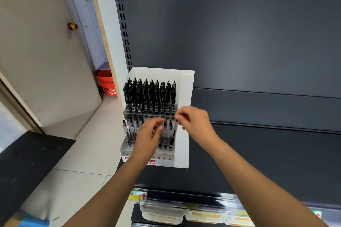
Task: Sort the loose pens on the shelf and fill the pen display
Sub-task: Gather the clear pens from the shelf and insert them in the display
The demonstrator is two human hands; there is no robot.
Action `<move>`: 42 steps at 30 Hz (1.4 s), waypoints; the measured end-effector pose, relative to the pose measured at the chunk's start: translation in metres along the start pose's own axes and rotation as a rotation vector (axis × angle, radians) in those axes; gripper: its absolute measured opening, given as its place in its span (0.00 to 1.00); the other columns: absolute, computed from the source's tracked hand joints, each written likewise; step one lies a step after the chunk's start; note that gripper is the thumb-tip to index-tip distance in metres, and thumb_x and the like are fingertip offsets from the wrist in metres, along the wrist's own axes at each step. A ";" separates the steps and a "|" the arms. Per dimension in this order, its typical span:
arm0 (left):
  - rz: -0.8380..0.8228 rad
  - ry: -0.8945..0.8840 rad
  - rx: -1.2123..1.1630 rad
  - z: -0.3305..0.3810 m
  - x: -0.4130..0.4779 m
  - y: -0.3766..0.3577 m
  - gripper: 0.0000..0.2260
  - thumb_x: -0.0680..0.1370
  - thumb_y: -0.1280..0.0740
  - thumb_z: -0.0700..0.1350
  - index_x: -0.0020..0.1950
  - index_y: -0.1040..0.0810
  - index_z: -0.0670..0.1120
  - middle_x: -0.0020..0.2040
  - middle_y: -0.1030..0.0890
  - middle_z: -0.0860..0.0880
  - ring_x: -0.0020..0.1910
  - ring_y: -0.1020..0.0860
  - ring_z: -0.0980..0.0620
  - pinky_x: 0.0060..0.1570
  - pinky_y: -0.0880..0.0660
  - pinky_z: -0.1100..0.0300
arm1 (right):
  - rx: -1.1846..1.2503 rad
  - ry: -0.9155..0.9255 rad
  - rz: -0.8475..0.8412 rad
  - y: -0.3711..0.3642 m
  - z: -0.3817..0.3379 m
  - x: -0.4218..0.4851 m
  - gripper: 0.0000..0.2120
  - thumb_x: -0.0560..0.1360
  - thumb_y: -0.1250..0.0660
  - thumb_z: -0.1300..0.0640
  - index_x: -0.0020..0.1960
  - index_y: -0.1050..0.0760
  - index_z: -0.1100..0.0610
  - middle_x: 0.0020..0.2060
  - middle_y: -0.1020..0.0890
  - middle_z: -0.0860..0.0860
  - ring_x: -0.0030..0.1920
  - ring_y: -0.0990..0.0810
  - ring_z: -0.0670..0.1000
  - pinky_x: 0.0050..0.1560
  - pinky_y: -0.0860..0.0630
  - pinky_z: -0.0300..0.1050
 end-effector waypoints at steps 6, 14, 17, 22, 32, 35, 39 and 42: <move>-0.081 -0.087 0.205 -0.005 0.000 0.001 0.15 0.80 0.40 0.38 0.65 0.25 0.46 0.59 0.25 0.49 0.59 0.29 0.51 0.60 0.35 0.61 | -0.125 0.024 -0.064 -0.018 0.009 -0.002 0.06 0.78 0.36 0.58 0.49 0.21 0.57 0.42 0.19 0.49 0.43 0.22 0.49 0.49 0.22 0.50; -0.148 -0.141 0.314 -0.011 -0.003 0.000 0.16 0.79 0.40 0.37 0.67 0.26 0.46 0.63 0.25 0.49 0.61 0.30 0.49 0.59 0.38 0.63 | -0.406 0.041 -0.043 -0.038 0.008 -0.008 0.06 0.79 0.39 0.53 0.52 0.25 0.52 0.48 0.21 0.46 0.47 0.23 0.50 0.43 0.26 0.44; -0.128 -0.146 0.273 -0.012 -0.002 0.003 0.15 0.79 0.39 0.36 0.64 0.24 0.45 0.60 0.25 0.48 0.60 0.29 0.50 0.59 0.36 0.63 | -0.405 0.012 -0.056 -0.038 0.008 -0.007 0.05 0.79 0.39 0.52 0.51 0.26 0.52 0.46 0.20 0.46 0.46 0.23 0.50 0.42 0.27 0.44; -0.093 -0.197 0.200 -0.005 0.004 0.003 0.10 0.78 0.38 0.36 0.57 0.22 0.43 0.53 0.24 0.48 0.54 0.27 0.50 0.53 0.32 0.59 | -0.206 -0.104 -0.170 -0.030 0.015 -0.011 0.09 0.79 0.38 0.50 0.56 0.26 0.49 0.46 0.20 0.44 0.45 0.22 0.48 0.46 0.24 0.45; -0.179 -0.449 0.201 0.061 0.006 -0.061 0.12 0.77 0.43 0.47 0.50 0.22 0.45 0.46 0.22 0.50 0.45 0.26 0.49 0.47 0.28 0.57 | -0.306 -0.184 0.051 0.048 0.067 -0.053 0.11 0.79 0.39 0.53 0.58 0.23 0.53 0.52 0.21 0.49 0.53 0.23 0.51 0.54 0.25 0.50; -0.205 -0.478 0.243 0.095 0.002 -0.100 0.07 0.77 0.38 0.45 0.49 0.22 0.46 0.45 0.21 0.51 0.44 0.26 0.48 0.44 0.27 0.54 | -0.370 -0.190 0.102 0.090 0.095 -0.075 0.11 0.79 0.38 0.53 0.57 0.22 0.54 0.52 0.21 0.50 0.54 0.24 0.52 0.55 0.26 0.51; -0.267 -0.493 0.248 0.153 -0.015 -0.178 0.06 0.78 0.37 0.44 0.53 0.22 0.46 0.49 0.21 0.52 0.49 0.27 0.49 0.49 0.32 0.57 | -0.431 -0.231 0.158 0.166 0.146 -0.127 0.10 0.78 0.37 0.53 0.56 0.22 0.53 0.51 0.20 0.50 0.53 0.24 0.54 0.54 0.26 0.51; -0.334 -0.532 0.269 0.197 -0.032 -0.240 0.07 0.79 0.38 0.46 0.55 0.23 0.48 0.49 0.21 0.53 0.50 0.27 0.50 0.50 0.33 0.58 | -0.502 -0.294 0.183 0.225 0.184 -0.171 0.10 0.79 0.38 0.53 0.57 0.22 0.53 0.51 0.20 0.50 0.54 0.24 0.54 0.54 0.27 0.49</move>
Point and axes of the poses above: each hand's wrist, its own x-axis towards the middle knuckle, its own y-axis out of the back of the hand, z = x × y, the point moved 2 cm from there along x, towards the middle knuckle
